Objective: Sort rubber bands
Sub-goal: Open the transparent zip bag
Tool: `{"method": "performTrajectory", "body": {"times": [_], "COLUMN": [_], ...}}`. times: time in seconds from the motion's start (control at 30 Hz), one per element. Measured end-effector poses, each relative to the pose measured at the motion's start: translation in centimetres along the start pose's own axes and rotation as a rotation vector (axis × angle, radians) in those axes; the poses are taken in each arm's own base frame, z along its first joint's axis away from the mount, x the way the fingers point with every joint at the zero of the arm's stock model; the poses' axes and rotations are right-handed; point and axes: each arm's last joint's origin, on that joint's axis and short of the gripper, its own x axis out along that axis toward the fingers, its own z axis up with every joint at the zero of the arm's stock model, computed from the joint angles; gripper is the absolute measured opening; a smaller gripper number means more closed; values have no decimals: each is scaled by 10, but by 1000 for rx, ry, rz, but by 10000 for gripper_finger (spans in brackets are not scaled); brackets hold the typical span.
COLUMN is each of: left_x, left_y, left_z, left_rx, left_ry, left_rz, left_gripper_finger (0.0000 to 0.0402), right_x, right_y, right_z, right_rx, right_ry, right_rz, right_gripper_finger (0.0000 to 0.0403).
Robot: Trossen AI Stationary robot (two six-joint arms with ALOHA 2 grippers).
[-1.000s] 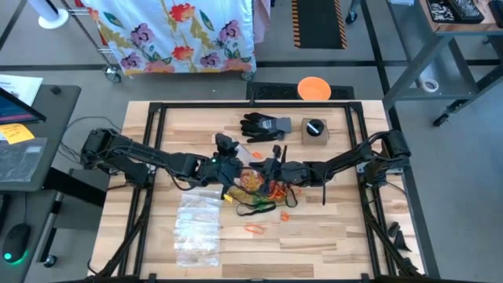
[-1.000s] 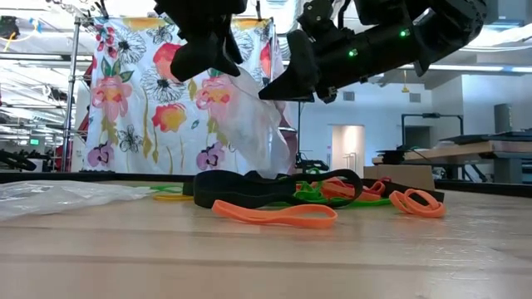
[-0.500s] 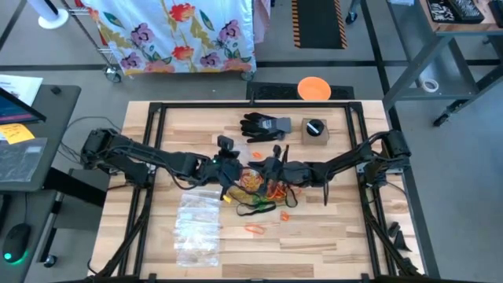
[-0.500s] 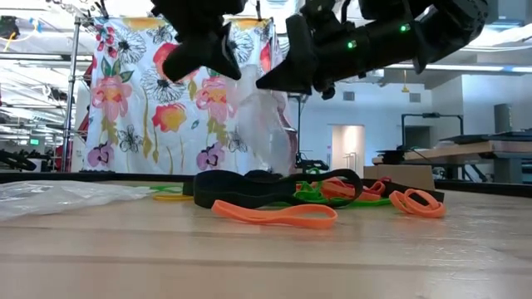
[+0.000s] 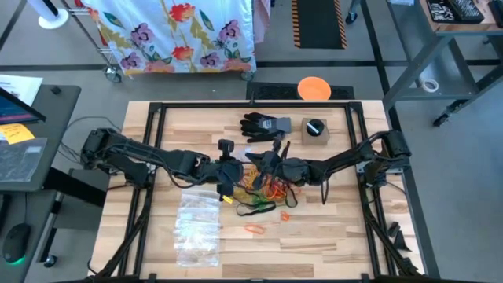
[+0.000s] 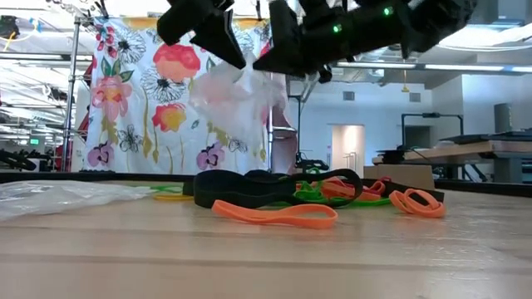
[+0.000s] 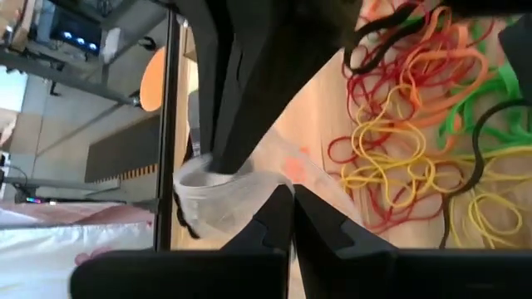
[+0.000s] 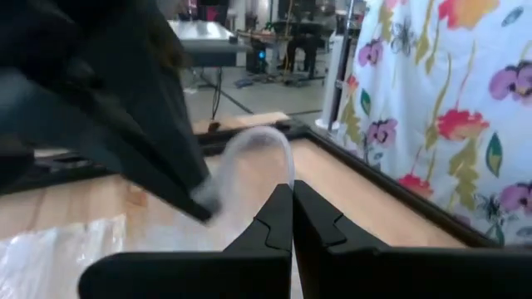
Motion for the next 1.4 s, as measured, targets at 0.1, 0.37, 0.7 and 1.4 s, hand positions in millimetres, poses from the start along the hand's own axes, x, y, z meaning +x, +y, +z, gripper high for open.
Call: {"method": "performTrajectory", "body": {"times": [0.1,0.37,0.7,1.4], "left_x": [-2,-6,-9,-16], "left_y": [0,1,-1,-1], "left_z": [-3,-1,-2,-4], "left_rx": [0,-39,-42,-63], "left_ry": [39,11,20,43], "left_rz": [6,-32,14,99], "left_gripper_finger": [0,0,0,0], "right_x": [1,3,3,0], "right_y": [4,12,14,18], "right_z": [1,10,13,16], "right_rx": [-24,-43,-67,-254], "right_ry": [28,53,34,9], "right_rz": [5,46,83,99], "right_gripper_finger": [0,0,1,89]}}
